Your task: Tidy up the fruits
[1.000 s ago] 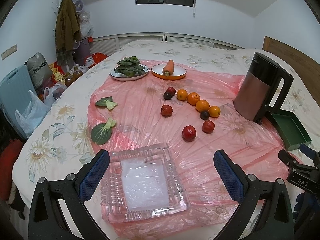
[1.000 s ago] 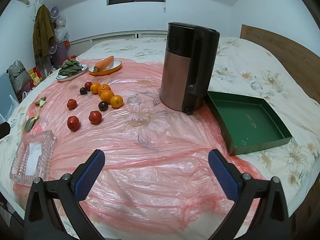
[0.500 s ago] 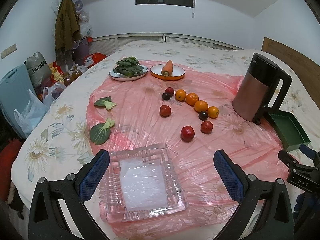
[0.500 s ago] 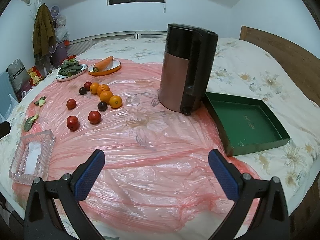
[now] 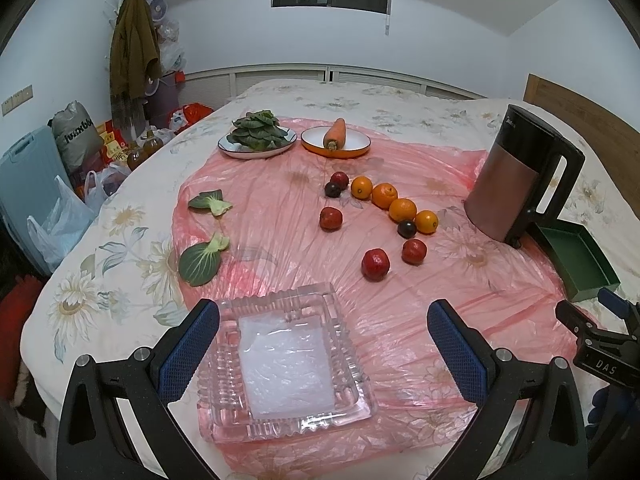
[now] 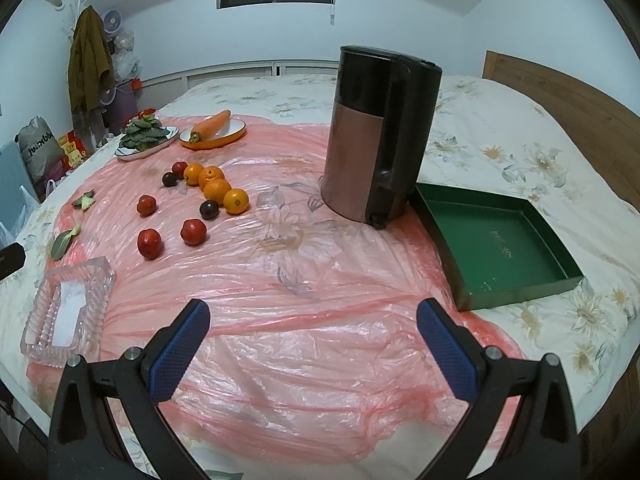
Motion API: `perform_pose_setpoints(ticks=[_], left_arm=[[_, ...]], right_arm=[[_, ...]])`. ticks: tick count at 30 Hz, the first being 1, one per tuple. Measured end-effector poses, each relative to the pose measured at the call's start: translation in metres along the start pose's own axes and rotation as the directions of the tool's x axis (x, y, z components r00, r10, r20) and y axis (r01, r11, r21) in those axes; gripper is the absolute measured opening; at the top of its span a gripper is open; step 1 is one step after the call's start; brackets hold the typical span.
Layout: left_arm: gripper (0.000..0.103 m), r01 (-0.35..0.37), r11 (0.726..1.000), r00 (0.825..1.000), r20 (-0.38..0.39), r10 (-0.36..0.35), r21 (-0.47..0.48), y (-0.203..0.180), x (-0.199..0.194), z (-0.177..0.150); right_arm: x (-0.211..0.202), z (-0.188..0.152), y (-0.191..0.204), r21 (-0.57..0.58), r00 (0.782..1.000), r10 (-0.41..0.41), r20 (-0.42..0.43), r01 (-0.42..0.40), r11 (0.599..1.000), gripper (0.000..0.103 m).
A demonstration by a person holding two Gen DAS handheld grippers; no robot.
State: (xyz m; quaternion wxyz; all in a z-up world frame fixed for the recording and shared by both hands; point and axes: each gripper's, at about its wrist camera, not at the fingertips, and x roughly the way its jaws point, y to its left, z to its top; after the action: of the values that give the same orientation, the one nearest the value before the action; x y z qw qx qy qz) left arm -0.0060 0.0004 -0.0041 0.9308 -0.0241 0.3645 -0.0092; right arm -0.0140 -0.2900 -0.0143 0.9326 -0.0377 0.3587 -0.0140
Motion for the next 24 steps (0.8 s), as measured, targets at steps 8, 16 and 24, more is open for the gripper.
perform_pose_setpoints(ticks=[8,16,24], left_arm=[[0.102,0.001,1.0,1.0,-0.005,-0.001,-0.012,0.003,0.002,-0.004],[0.102,-0.008,1.0,1.0,-0.012,0.008,-0.015,0.001,0.005,-0.006],[0.102,-0.01,1.0,1.0,-0.022,0.01,-0.003,-0.002,0.009,-0.01]], right_arm=[[0.0,-0.003,0.0,-0.004,1.0,-0.002,-0.003,0.002,1.0,0.103],[0.001,-0.005,-0.001,-0.003,1.0,-0.001,-0.007,0.001,1.0,0.103],[0.004,-0.011,-0.004,0.003,1.0,0.005,-0.014,-0.005,1.0,0.103]])
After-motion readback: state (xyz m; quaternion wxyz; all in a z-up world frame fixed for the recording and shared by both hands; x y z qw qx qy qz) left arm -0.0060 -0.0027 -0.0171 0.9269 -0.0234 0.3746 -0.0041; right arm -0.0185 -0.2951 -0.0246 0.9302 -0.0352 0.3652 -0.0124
